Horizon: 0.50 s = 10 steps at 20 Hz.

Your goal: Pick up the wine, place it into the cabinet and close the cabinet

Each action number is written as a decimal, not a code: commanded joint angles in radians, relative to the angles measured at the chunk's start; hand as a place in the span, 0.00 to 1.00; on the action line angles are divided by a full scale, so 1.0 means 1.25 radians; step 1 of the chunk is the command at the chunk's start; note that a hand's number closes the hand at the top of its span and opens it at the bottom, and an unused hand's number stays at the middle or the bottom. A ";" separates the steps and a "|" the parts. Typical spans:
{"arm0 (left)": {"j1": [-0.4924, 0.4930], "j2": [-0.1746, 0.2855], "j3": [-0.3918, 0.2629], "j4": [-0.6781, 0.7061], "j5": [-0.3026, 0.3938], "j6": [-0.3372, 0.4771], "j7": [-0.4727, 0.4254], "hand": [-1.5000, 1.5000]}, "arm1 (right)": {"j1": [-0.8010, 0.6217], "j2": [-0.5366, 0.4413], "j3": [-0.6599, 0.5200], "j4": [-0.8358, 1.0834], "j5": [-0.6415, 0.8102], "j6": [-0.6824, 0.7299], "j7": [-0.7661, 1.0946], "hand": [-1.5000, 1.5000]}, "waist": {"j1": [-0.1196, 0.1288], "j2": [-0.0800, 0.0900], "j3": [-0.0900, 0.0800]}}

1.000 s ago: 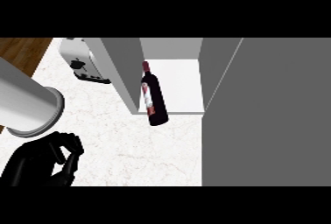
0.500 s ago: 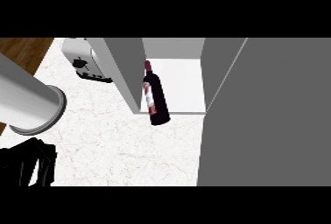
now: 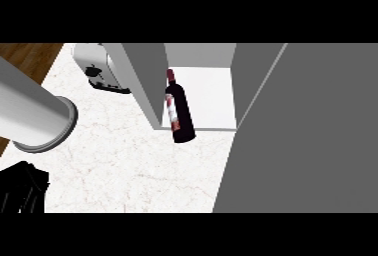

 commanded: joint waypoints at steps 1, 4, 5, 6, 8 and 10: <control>0.005 -0.009 0.006 0.000 -0.008 -0.004 0.004 1.00 | -0.088 0.107 0.136 -0.013 0.005 -0.077 0.073 1.00 | -0.004 -0.002 -0.001; 0.017 -0.003 0.018 0.017 -0.011 -0.031 -0.016 1.00 | -0.211 0.130 0.135 0.042 -0.006 -0.134 0.112 1.00 | 0.005 -0.001 -0.001; 0.037 0.004 0.031 0.018 0.017 -0.064 -0.027 1.00 | -0.237 0.130 0.127 0.073 -0.016 -0.159 0.111 1.00 | 0.007 -0.001 -0.001; 0.014 0.005 0.027 0.011 0.033 -0.052 0.005 1.00 | -0.278 0.130 0.167 0.079 0.007 -0.204 0.125 1.00 | 0.007 -0.002 -0.002; -0.006 0.002 0.048 0.050 0.026 -0.061 -0.013 1.00 | -0.315 0.131 0.162 0.159 0.002 -0.228 0.068 1.00 | 0.001 -0.001 -0.001; 0.001 -0.017 0.018 -0.005 -0.016 -0.016 0.018 1.00 | -0.422 0.132 0.173 0.173 -0.033 -0.321 0.100 1.00 | 0.003 -0.002 -0.001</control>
